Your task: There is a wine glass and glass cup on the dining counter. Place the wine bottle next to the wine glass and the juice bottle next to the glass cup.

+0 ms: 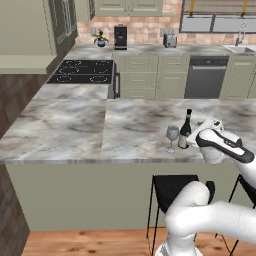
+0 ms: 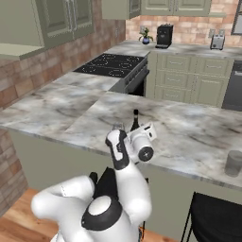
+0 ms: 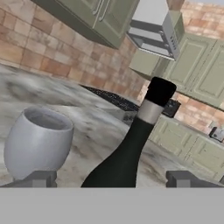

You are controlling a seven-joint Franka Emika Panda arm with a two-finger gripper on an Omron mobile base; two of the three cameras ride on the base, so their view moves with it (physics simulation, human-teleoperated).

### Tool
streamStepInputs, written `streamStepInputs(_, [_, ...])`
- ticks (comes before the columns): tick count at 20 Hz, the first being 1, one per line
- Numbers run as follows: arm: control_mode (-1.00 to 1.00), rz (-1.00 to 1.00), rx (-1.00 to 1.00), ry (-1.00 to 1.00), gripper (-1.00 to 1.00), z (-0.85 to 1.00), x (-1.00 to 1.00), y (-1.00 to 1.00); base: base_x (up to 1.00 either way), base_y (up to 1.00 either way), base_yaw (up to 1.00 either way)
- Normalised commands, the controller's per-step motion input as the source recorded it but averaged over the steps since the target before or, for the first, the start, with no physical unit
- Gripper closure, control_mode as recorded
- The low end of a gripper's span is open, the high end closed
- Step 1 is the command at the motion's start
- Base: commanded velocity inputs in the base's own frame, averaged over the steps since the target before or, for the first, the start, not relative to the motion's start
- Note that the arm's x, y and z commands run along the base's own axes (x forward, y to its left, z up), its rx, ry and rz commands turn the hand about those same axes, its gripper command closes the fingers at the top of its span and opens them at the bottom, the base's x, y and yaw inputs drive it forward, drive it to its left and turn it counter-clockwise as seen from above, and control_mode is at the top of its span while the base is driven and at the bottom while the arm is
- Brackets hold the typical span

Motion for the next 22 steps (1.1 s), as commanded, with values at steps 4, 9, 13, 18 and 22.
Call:
streamStepInputs(4, [-1.00, -0.10, 0.04, 0.02, -1.00, 0.34, -0.49, -0.05, 0.00, 0.00, 0.00])
streamStepInputs(9, [-1.00, 0.00, 0.02, 0.16, -1.00, 0.42, -0.38, -0.02, 0.00, 0.00, 0.00])
streamStepInputs(13, [-1.00, 0.00, 0.07, 0.23, -1.00, 0.46, -0.43, -0.01, 0.00, 0.00, 0.00])
streamStepInputs(18, [-1.00, 0.00, 0.15, 0.19, -1.00, 0.43, -0.52, -0.01, 0.00, 0.00, 0.00])
streamStepInputs(22, [-1.00, -0.02, 0.14, 0.05, -1.00, 0.23, -0.58, 0.03, 0.00, 0.00, 0.00])
